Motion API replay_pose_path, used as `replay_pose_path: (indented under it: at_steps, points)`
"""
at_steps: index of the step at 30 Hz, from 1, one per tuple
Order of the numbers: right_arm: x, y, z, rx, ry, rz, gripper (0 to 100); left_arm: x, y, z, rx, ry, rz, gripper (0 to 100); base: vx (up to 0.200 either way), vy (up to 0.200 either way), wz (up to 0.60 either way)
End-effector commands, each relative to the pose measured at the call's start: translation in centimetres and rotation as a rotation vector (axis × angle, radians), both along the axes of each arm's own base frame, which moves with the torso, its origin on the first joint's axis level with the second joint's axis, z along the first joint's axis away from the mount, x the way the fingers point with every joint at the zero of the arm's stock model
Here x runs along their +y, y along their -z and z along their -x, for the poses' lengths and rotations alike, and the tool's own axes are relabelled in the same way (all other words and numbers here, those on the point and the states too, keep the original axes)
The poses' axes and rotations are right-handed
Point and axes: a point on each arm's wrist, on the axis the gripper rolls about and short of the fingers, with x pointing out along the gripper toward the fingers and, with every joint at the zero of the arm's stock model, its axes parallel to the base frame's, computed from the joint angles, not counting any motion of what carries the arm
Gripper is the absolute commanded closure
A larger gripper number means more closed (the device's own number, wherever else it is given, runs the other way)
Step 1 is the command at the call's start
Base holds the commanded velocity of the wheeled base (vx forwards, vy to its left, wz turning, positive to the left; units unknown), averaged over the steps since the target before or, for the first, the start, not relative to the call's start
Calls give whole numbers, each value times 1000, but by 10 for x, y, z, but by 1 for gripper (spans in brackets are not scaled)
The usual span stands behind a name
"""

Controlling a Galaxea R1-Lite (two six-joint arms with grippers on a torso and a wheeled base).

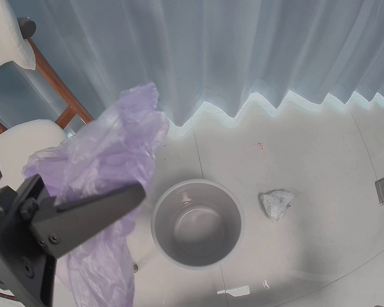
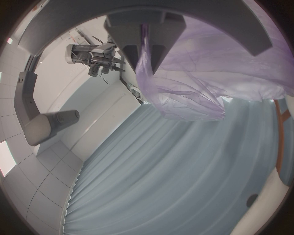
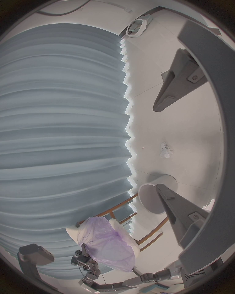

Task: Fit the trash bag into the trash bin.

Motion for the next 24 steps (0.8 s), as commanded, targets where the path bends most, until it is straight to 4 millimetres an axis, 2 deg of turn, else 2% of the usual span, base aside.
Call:
replay_pose_path:
  at_steps: [1,3,7,12,18,24]
  points:
    - [0,5,0,0,0,0,0,-8,13,-4,55,46,-27,100,0,0,0]
    - [0,5,0,0,0,0,0,-8,15,-3,77,61,-18,100,0,0,0]
    - [0,5,0,0,0,0,0,-14,17,6,92,206,-9,100,0,0,0]
    - [0,5,0,0,0,0,0,-19,47,9,165,358,-94,100,0,0,0]
    - [0,5,0,0,1,0,0,-25,53,5,194,374,-111,100,0,0,0]
    - [0,5,0,0,0,0,0,-38,54,-1,137,422,-36,100,0,0,0]
